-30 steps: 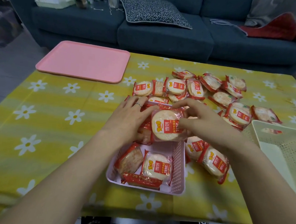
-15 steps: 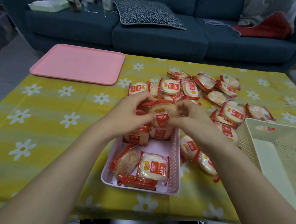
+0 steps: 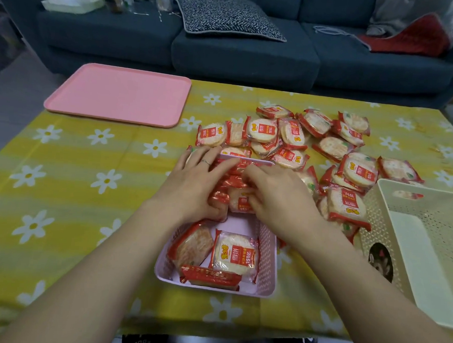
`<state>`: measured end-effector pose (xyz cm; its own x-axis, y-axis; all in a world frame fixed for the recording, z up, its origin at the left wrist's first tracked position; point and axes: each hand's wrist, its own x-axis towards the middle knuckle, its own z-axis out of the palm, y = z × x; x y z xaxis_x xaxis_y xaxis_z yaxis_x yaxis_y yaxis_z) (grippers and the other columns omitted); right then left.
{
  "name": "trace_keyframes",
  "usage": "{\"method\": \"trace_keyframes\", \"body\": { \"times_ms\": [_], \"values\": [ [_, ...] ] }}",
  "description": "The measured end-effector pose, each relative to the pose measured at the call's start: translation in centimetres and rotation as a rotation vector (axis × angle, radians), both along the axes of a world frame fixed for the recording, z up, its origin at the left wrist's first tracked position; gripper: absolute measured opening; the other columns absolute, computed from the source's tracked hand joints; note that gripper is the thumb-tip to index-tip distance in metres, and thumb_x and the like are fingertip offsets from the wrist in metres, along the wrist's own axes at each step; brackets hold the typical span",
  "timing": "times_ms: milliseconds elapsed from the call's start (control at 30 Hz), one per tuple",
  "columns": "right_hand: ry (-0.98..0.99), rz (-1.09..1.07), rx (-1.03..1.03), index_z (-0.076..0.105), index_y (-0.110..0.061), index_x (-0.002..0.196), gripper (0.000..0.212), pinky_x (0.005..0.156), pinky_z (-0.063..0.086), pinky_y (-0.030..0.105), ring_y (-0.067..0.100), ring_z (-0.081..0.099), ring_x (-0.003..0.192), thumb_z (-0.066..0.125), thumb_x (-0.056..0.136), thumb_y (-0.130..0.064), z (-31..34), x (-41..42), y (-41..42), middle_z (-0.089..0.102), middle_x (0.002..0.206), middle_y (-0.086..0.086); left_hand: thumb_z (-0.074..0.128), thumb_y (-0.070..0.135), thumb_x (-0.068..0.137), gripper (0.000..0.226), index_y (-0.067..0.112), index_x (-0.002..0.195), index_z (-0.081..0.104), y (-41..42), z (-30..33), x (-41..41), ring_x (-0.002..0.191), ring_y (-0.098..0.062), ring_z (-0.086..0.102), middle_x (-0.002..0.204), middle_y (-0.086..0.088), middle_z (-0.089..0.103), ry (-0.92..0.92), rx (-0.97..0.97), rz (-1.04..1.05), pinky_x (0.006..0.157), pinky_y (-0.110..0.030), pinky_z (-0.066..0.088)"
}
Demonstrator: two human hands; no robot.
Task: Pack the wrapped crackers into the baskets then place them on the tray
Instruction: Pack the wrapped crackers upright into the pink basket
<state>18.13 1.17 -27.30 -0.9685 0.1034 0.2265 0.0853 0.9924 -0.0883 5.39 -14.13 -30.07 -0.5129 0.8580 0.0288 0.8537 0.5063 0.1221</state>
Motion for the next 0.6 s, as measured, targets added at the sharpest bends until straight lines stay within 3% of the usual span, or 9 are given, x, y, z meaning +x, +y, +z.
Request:
{"method": "trace_keyframes", "body": {
  "times_ms": [100,300,400,467,533,600],
  "values": [
    [0.044,-0.051,0.107,0.06,-0.011,0.094,0.023,0.065,0.031,0.036,0.034,0.057,0.079,0.068,0.072,-0.011,-1.0,-0.2,0.2,0.061,0.083,0.009,0.078,0.063,0.065,0.115,0.037,0.158,0.015,0.2,0.2,-0.2,0.15,-0.026,0.013,0.163,-0.002,0.021,0.034,-0.001,0.008,0.124,-0.049,0.015],
    [0.044,-0.09,0.203,0.059,-0.008,0.094,0.03,0.069,0.03,0.037,0.031,0.049,0.084,0.073,0.068,-0.012,-2.2,-0.4,-0.6,0.055,0.09,0.012,0.078,0.061,0.067,0.111,0.037,0.157,0.018,0.4,-0.1,-0.2,0.149,-0.027,0.017,0.162,-0.002,0.024,0.072,0.006,0.005,0.123,-0.049,0.019],
    [0.075,-0.059,0.14,0.056,-0.008,0.102,0.036,0.068,0.035,0.038,0.031,0.05,0.083,0.069,0.069,-0.012,-1.4,-0.2,-1.4,0.055,0.093,0.011,0.079,0.061,0.065,0.111,0.037,0.157,0.021,0.4,-0.1,-0.3,0.148,-0.028,0.021,0.161,-0.003,0.027,0.081,0.013,0.004,0.122,-0.049,0.021],
    [0.049,-0.024,0.036,0.054,-0.01,0.103,0.032,0.059,0.042,0.04,0.031,0.054,0.08,0.067,0.074,-0.012,-1.0,-0.1,-2.4,0.055,0.094,0.009,0.079,0.061,0.064,0.111,0.036,0.156,0.023,0.4,-0.2,-0.3,0.147,-0.028,0.022,0.16,-0.003,0.029,0.077,0.027,0.002,0.121,-0.049,0.022],
    [-0.028,-0.012,-0.005,0.052,-0.013,0.1,0.023,0.051,0.037,0.036,0.03,0.058,0.077,0.064,0.08,-0.012,-1.2,-0.1,-3.2,0.055,0.093,0.007,0.078,0.061,0.065,0.11,0.036,0.157,0.023,0.3,-0.2,-0.4,0.146,-0.028,0.022,0.16,-0.003,0.029,0.084,0.017,-0.003,0.121,-0.048,0.022],
    [-0.088,-0.005,-0.001,0.053,-0.014,0.097,0.017,0.054,0.031,0.034,0.029,0.06,0.078,0.062,0.084,-0.011,-1.7,-0.1,-3.4,0.054,0.093,0.005,0.079,0.062,0.065,0.111,0.035,0.157,0.022,0.3,-0.2,-0.5,0.147,-0.028,0.022,0.16,-0.003,0.029,0.099,0.01,-0.006,0.122,-0.046,0.021]
  ]
}}
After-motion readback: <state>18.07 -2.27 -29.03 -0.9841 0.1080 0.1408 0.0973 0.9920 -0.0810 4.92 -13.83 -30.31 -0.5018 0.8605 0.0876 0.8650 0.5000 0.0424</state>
